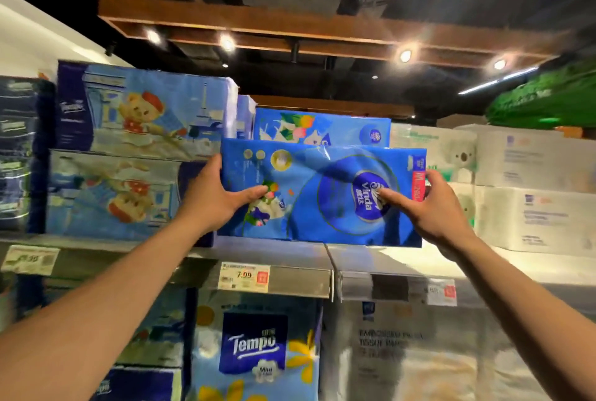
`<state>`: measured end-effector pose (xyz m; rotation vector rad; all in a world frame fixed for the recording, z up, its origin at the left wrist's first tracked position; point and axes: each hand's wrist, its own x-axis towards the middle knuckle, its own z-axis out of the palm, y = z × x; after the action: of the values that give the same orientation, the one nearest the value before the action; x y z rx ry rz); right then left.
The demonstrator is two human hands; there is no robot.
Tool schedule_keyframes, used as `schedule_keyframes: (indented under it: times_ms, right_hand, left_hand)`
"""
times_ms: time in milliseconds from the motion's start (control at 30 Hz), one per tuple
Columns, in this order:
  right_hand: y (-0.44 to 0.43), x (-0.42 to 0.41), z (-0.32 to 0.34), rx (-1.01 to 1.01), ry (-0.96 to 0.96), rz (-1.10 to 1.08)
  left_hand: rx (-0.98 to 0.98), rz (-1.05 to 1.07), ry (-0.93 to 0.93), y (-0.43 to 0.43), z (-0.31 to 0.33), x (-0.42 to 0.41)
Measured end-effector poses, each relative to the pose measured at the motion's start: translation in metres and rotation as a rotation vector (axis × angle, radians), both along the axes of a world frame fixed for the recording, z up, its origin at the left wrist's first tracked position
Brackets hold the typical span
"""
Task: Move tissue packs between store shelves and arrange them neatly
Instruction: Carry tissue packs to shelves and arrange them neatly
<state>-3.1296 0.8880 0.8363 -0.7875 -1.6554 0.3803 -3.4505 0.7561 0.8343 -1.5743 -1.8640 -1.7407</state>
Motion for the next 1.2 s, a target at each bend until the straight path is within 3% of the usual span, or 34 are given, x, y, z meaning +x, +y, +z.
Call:
schedule_keyframes:
  times_ms: [267, 433, 600, 800, 1000, 1100, 1200]
  right_hand:
    - [0.047, -0.025, -0.041, -0.089, -0.014, -0.029]
    - [0.070, -0.041, -0.043, -0.148, -0.101, -0.019]
    - [0.102, -0.049, -0.040, -0.174, -0.215, -0.015]
    - [0.128, -0.048, -0.042, -0.205, -0.266, 0.080]
    - [0.091, -0.042, -0.038, -0.287, -0.237, 0.114]
    - [0.056, -0.035, -0.027, -0.325, -0.252, -0.031]
    - [0.013, -0.025, -0.014, -0.204, -0.352, -0.170]
  left_hand:
    - [-0.128, 0.144, 0.066, 0.035, -0.020, 0.002]
    - [-0.076, 0.286, 0.414, 0.051, -0.029, 0.003]
    - [-0.213, 0.287, 0.673, 0.074, -0.028, 0.004]
    - [-0.200, 0.306, 0.710, 0.083, -0.030, -0.001]
    - [-0.247, 0.287, 0.690, 0.073, -0.025, 0.003]
    - [-0.245, 0.263, 0.666, 0.057, -0.017, 0.006]
    - [-0.226, 0.215, 0.657, 0.033, -0.012, 0.009]
